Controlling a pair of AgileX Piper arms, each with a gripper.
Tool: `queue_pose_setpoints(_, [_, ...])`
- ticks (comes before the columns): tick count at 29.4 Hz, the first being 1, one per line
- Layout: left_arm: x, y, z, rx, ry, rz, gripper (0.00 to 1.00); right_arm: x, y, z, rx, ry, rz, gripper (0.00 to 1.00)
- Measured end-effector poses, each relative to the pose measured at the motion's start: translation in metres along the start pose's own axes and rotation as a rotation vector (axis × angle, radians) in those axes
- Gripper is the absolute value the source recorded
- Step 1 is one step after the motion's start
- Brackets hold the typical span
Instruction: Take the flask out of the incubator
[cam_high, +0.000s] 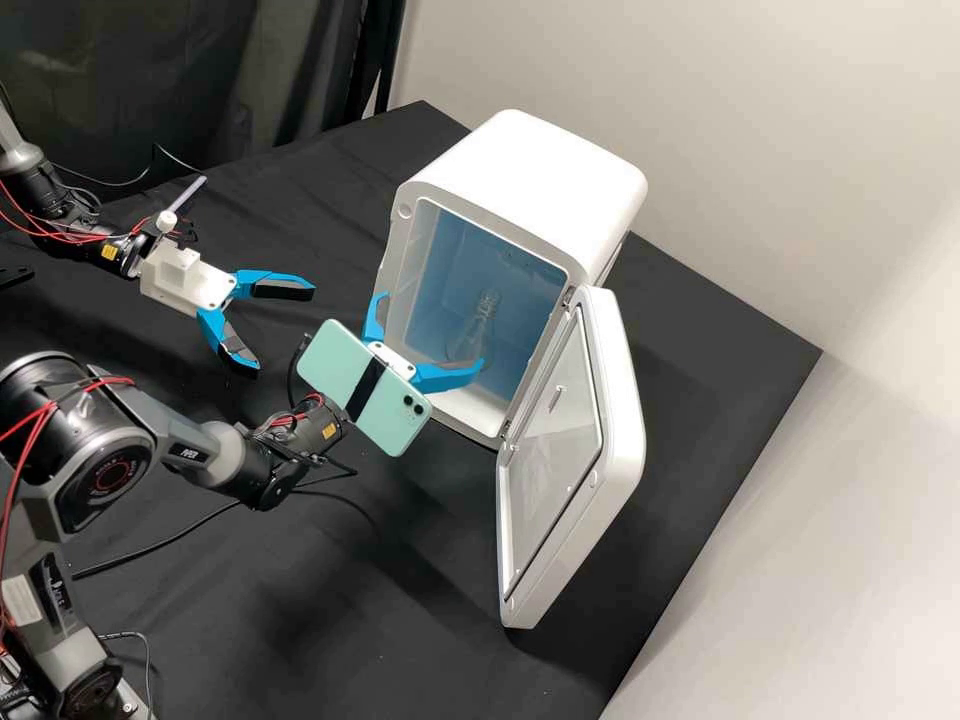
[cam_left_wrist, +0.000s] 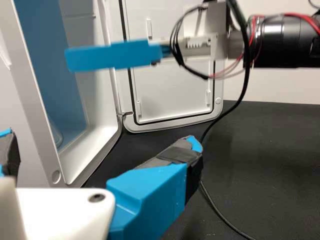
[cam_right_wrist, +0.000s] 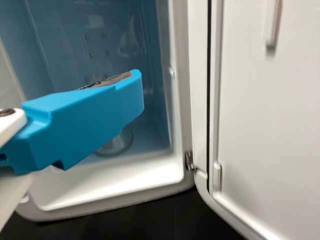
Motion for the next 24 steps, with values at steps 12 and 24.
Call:
queue_pose_setpoints(12, [0.000, 0.0005, 0.000, 0.000, 0.000, 0.002, 1.00, 0.005, -0.020, 0.036, 0.012, -0.120, -0.067, 1.00])
queue_pose_setpoints(24, [-0.001, 0.0048, 0.001, 0.002, -0.003, 0.016, 1.00, 0.028, -0.020, 0.053, -0.071, -0.125, -0.045, 1.00])
